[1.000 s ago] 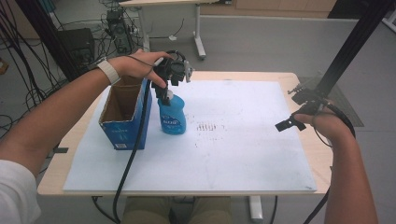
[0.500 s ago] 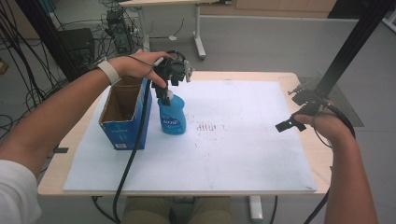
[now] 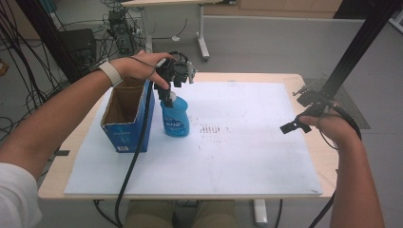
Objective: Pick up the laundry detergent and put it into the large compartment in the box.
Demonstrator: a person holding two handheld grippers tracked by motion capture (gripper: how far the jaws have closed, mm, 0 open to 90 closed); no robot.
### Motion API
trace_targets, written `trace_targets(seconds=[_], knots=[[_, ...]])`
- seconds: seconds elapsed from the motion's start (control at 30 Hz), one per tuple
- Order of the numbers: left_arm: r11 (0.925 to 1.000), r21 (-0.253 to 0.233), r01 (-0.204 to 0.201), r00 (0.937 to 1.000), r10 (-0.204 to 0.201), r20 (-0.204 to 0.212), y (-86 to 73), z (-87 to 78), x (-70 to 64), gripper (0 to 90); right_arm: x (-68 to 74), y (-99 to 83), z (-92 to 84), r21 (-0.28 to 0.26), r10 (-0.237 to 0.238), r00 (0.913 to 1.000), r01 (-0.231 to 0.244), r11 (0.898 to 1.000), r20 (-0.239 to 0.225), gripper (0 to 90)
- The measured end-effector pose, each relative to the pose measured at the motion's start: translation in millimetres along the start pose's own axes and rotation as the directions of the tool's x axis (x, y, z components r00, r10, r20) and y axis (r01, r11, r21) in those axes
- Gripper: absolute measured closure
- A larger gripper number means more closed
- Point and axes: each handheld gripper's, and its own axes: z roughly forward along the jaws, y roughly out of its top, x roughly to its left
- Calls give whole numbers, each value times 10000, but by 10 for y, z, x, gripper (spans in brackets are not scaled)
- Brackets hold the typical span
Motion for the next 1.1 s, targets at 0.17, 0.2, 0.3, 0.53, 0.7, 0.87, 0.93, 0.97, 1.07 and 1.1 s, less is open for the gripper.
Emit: trace_targets(seconds=[0.17,0.2,0.3,0.53,0.7,0.87,0.93,0.97,1.07,1.1], knots=[[10000,26,-15,10000,15,-1,7,-2,-2,88,0,-7,-5,0,-8,10000,8,10000,18,66],[10000,14,-15,10000,15,1,5,-2,-2,88,-1,-7,-7,0,-17,10000,17,10000,16,66],[10000,20,-12,10000,12,-5,7,0,-3,88,2,-6,-14,-9,-6,10000,6,10000,25,66],[10000,29,-30,10000,30,-5,16,-3,-7,88,1,-9,-6,8,-3,10000,3,10000,10,66],[10000,46,5,10000,-4,-38,14,8,-9,88,-1,-17,-6,5,11,10000,-11,10000,16,66],[10000,46,14,10000,-13,-36,15,10,-3,88,-6,-18,-6,17,9,10000,-9,10000,22,66],[10000,39,14,10000,-14,-39,13,14,-1,88,-8,-19,-3,6,11,10000,-12,10000,18,66],[10000,14,32,10000,-32,-49,8,16,-2,88,-8,-18,-1,13,6,10000,-6,10000,14,66],[10000,42,60,10000,-60,-53,12,23,0,88,-8,-16,4,9,1,10000,-1,10000,5,66],[10000,22,55,10000,-55,-51,10,25,-1,88,-8,-15,5,11,-2,10000,2,10000,-2,66]])
